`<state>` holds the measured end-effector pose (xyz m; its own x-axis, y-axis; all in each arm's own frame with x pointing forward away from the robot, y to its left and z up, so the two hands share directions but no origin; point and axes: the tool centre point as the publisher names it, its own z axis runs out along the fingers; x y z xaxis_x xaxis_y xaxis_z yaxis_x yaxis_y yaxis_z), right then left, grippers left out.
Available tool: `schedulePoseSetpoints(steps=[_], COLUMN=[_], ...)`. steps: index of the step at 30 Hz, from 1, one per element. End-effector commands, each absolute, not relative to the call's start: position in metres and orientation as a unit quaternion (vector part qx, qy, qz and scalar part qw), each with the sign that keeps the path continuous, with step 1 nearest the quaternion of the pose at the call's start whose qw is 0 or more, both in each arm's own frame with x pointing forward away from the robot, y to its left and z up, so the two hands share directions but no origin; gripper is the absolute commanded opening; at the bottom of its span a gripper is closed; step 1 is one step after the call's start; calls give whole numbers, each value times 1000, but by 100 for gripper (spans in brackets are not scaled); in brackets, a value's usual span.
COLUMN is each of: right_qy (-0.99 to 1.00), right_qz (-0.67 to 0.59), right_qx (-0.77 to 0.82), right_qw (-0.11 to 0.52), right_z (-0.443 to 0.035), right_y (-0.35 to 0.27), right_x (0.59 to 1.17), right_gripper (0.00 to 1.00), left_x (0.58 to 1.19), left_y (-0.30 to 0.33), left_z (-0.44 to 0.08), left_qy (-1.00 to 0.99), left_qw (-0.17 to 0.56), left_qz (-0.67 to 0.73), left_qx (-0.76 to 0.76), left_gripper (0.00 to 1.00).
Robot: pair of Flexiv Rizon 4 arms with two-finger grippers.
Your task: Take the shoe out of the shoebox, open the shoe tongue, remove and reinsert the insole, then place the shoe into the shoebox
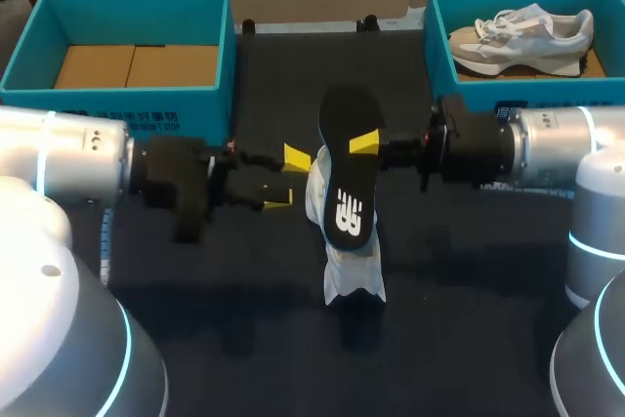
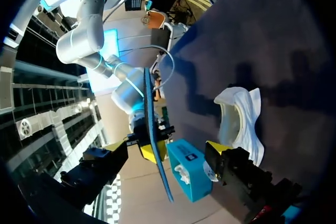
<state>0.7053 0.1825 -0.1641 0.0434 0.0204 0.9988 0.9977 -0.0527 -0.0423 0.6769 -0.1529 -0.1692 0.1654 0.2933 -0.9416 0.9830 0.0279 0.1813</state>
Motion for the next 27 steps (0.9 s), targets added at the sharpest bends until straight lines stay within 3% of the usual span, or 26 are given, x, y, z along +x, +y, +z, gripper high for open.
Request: schedulePoseSetpoints(steps=[1, 8, 22, 27], right_qy=[-480, -477, -475, -476], right_qz=[-497, -494, -490, -483], right_qx=[-530, -534, -530, -535], right_qw=[492, 493, 503, 504], right_z=[-167, -174, -182, -186], right_y=[185, 188, 197, 201], right_x=[704, 704, 706, 704], right_gripper=[0, 0, 0, 0], left_x=[679, 685, 687, 693], left_y=[-142, -140, -140, -142], left_z=[-158, -146, -144, -133], left_qy=[547, 598, 592, 630], left_qw=[451, 385, 385, 333], left_qz=[-351, -299, -300, -263], left_qx=[612, 636, 641, 651], left_gripper=[100, 100, 100, 100])
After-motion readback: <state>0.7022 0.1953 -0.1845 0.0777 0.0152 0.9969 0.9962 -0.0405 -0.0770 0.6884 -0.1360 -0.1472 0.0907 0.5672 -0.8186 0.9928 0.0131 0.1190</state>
